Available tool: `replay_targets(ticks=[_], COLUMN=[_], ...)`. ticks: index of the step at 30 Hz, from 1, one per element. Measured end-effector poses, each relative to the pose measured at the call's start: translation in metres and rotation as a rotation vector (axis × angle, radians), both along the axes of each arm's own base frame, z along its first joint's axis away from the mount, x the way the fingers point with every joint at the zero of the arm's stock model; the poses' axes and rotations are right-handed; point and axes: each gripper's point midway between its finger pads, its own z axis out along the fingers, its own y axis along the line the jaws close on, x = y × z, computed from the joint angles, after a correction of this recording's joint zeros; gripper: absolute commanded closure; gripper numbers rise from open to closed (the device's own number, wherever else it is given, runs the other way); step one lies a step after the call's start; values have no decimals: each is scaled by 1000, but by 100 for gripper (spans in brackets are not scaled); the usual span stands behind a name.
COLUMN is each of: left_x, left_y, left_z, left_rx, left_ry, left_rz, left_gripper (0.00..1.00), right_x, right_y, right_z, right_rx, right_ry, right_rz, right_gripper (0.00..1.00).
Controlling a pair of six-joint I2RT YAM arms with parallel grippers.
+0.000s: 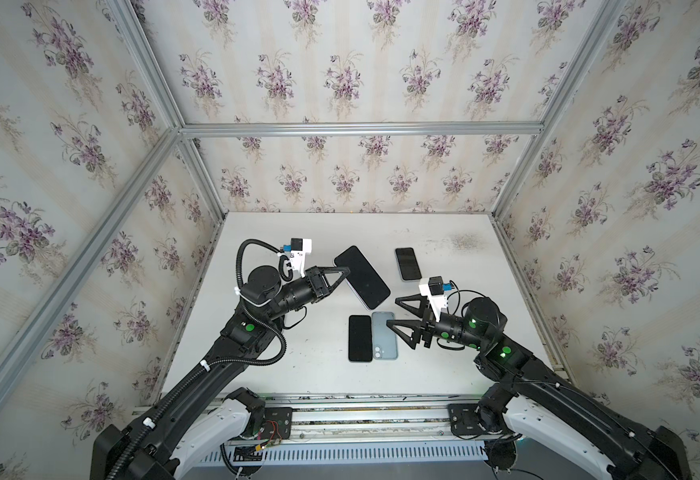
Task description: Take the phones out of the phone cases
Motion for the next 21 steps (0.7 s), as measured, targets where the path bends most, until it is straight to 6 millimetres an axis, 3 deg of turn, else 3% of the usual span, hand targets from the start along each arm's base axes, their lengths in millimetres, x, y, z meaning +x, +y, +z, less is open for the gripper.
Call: replay_targets(ticks=[8, 21], left_x=[-1, -3], left_y=[-1, -6], left_z=[-1, 2], left_rx=[-21, -45], left_ry=[11, 8], left_rz=[-9, -23], left_gripper=[100, 100], right_x=[6, 16], right_y=[14, 22], right_z=[17, 12], right_rx=[107, 120], right_ry=[6, 25], right_rz=[30, 18], right_gripper=[12, 14])
